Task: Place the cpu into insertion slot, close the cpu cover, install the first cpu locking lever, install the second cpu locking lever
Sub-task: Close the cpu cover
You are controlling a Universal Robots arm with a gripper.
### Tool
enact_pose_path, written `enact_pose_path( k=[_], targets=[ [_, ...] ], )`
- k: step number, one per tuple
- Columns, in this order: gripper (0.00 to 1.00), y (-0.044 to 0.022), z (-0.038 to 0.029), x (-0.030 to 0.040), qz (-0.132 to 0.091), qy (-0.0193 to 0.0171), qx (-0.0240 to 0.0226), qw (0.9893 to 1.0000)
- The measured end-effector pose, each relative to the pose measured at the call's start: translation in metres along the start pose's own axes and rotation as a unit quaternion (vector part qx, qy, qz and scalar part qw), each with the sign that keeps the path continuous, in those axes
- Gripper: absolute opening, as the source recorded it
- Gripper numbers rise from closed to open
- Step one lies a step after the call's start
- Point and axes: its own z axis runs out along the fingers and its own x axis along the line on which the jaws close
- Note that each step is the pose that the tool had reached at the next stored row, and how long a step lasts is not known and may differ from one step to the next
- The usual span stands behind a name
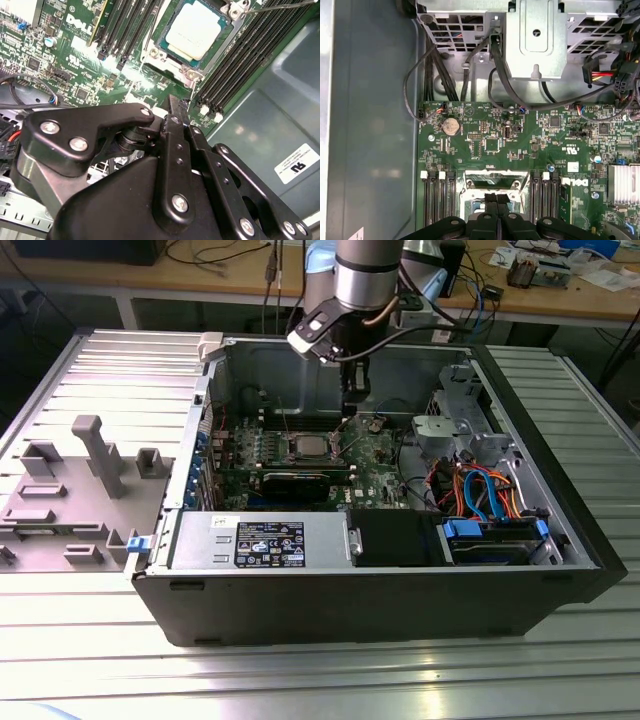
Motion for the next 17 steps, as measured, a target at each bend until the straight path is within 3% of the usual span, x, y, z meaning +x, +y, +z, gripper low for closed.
enact_pose_path(
  k=[5, 8, 9, 13, 17],
  targets=[
    [0.11, 0.0072, 0.0009, -0.0001, 0.0, -0.0002, 0.0, 1.0],
    [0.11, 0.0209, 0.0029, -0.0003, 0.0, -0.0002, 0.0015, 1.0],
    [0.11, 0.0301, 0.0049, -0.0005, 0.0, -0.0002, 0.0032, 1.0],
    [0.11, 0.043, 0.0084, -0.0007, 0.0, -0.0002, 0.0052, 1.0],
    [0.11, 0.0448, 0.0187, -0.0008, 0.001, -0.0001, 0.0072, 1.0]
  ],
)
